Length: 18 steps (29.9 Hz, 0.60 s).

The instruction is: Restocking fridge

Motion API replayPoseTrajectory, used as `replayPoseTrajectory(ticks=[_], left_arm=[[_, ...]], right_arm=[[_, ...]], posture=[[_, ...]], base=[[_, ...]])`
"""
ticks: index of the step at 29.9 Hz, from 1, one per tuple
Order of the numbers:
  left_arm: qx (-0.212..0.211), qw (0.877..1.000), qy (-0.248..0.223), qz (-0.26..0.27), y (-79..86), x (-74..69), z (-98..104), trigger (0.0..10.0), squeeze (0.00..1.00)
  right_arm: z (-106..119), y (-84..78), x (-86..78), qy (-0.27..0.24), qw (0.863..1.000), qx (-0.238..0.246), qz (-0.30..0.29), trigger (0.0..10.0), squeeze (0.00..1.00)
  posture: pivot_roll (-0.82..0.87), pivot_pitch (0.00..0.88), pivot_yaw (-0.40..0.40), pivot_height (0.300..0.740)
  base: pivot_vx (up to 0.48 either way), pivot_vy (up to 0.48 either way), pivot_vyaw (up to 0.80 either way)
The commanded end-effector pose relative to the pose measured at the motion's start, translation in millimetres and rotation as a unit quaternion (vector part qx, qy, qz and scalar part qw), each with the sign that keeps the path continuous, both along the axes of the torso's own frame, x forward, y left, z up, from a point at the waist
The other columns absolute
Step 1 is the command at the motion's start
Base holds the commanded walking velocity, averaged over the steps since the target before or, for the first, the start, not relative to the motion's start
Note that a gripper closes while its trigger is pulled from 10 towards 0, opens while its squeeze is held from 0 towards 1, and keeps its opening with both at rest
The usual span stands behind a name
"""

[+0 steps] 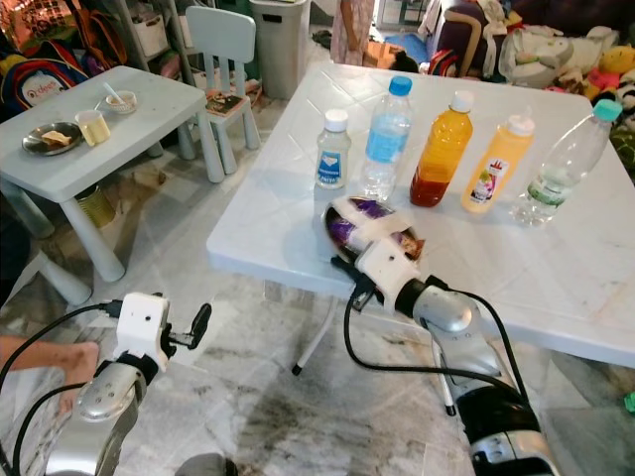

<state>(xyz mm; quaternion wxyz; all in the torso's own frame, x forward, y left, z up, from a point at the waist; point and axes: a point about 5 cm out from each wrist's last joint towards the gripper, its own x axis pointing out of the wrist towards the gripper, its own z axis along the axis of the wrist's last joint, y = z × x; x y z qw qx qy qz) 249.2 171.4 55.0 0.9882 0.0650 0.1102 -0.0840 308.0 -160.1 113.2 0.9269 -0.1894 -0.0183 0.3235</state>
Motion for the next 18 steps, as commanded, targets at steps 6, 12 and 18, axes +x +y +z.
replayPoseTrajectory(ticks=[6, 12, 18], left_arm=[[0.000, 1.000, -0.007, 0.006, 0.6, 3.1, 1.7, 10.0, 0.00], [-0.002, 1.000, -0.006, 0.007, -3.0, 3.8, -1.3, 10.0, 0.00], [-0.005, 1.000, -0.010, 0.011, -5.1, 7.3, -0.6, 10.0, 0.00]], right_arm=[[-0.3, 8.8, -10.9, -0.012, 1.000, 0.023, -0.008, 10.0, 0.00], [3.4, 19.7, -15.7, -0.025, 0.999, 0.028, 0.011, 10.0, 0.00], [5.5, 25.4, -18.0, -0.030, 0.999, 0.023, 0.030, 10.0, 0.00]], posture=[[0.03, 0.000, -0.014, 0.740], [0.02, 0.000, -0.024, 0.740], [0.02, 0.000, -0.031, 0.740]], base=[[0.000, 0.000, 0.00], [0.000, 0.000, 0.00], [0.000, 0.000, 0.52]])
